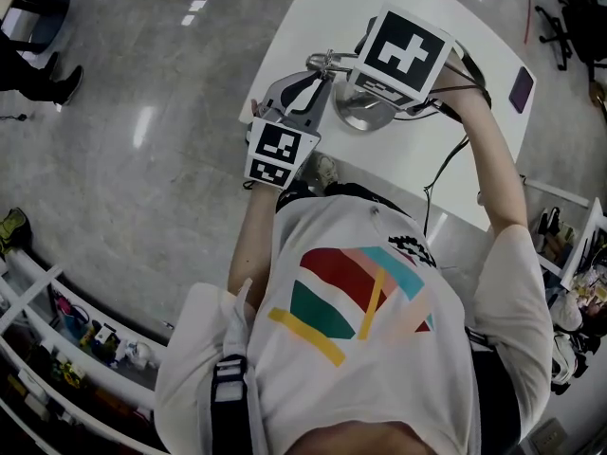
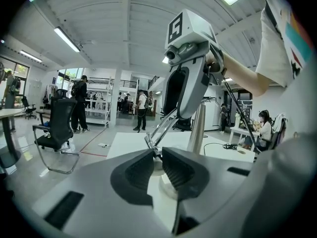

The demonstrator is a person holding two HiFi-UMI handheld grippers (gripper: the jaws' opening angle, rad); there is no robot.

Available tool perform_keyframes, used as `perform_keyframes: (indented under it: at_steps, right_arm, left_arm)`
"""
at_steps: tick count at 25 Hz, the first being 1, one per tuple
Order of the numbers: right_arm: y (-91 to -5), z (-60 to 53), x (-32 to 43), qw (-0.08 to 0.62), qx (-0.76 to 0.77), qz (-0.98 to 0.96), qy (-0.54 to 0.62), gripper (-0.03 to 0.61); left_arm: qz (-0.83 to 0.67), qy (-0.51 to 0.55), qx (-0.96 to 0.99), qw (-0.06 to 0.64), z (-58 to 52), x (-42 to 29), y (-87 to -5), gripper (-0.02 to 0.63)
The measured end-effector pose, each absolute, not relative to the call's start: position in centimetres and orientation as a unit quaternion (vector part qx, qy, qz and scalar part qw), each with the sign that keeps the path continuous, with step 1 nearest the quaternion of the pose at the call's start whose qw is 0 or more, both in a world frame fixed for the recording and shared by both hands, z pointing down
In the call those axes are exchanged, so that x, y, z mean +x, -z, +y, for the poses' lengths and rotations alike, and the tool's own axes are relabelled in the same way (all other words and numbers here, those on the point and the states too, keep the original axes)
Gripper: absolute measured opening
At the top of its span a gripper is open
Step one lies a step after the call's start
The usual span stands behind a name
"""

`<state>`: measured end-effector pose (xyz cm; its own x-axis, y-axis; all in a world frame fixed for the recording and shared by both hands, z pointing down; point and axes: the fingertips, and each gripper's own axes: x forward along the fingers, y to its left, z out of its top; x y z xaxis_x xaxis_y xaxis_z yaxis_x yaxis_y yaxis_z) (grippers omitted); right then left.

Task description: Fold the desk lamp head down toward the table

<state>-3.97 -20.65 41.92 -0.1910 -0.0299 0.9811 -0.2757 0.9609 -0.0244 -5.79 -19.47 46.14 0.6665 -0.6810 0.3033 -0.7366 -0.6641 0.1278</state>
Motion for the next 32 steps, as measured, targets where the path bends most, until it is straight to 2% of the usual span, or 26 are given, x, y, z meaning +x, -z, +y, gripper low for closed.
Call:
perform_keyframes:
  at_steps: [10, 17, 21, 24, 27, 32]
  right_arm:
    - [-41.7, -20.5, -3.8, 0.602, 0.105, -0.787, -0.083, 0.156]
    - [-37.0, -20.4, -2.5, 0.536, 0.185, -0.823, -0.037, 0.156]
    - [-33.7, -19.6, -0.9, 0.448, 0.242, -0.86, -0.037, 0.155]
    - [-30.9, -18.9, 1.1, 0.361, 0.296, -0.883, -0.046, 0.155]
    - [-28.2, -18.6, 4.1, 0.265, 0.372, -0.888, -0.045, 0.155]
    - [-26.0, -17.5, 11.7, 0.098, 0.529, -0.843, -0.022, 0.155]
  left_arm:
    - [-0.4, -0.158, 0.898, 0.093, -19.3, -5.6, -46.3, 0.086]
    - [-0.423, -0.169, 0.885, 0.095, -19.5, -6.5, -45.4, 0.086]
    - [-0.443, -0.087, 0.889, 0.079, -20.1, -7.0, -40.6, 0.084]
    - [-0.437, -0.047, 0.898, 0.04, -20.8, -5.8, -35.4, 0.084]
    - [-0.419, -0.01, 0.908, -0.001, -21.4, -3.8, -30.2, 0.044]
    - [-0.372, 0.04, 0.926, -0.04, -21.1, 1.6, -25.0, 0.044]
